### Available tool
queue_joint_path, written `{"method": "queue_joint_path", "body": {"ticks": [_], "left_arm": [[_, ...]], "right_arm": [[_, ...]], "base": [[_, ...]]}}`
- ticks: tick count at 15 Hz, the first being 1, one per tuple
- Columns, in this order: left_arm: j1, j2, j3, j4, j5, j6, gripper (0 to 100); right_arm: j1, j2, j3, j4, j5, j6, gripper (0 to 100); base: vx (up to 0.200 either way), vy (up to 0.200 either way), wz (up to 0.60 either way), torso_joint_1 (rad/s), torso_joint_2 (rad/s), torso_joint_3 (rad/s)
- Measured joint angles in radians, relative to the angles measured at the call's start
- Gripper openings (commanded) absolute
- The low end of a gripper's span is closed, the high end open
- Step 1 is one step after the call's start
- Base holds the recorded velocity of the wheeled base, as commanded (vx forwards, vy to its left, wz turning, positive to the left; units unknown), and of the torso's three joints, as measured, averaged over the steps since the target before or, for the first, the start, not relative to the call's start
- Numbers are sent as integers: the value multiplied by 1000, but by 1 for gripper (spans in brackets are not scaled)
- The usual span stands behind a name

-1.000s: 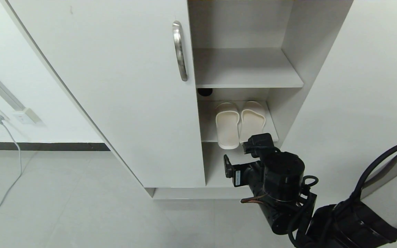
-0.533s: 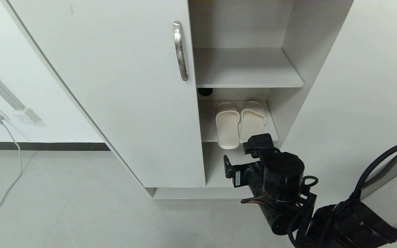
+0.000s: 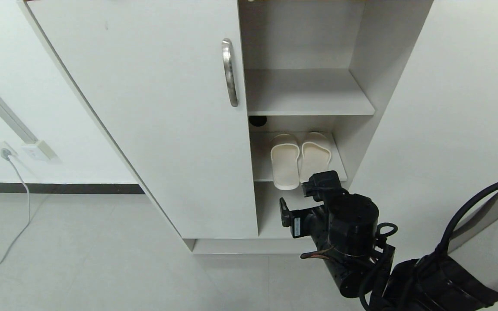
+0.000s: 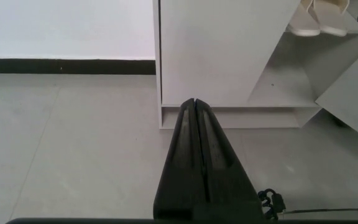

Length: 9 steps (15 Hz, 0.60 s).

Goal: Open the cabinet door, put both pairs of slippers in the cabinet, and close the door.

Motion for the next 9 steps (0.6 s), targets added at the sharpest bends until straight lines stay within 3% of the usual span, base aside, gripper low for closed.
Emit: {"method": "queue_joint_path", "body": {"ticks": [9], "left_arm": [[0, 0, 0, 0, -3, 11, 0]], "right_arm": [[0, 4, 13, -30, 0, -2, 100]], "base": [[0, 0, 0, 3, 3, 204]]}}
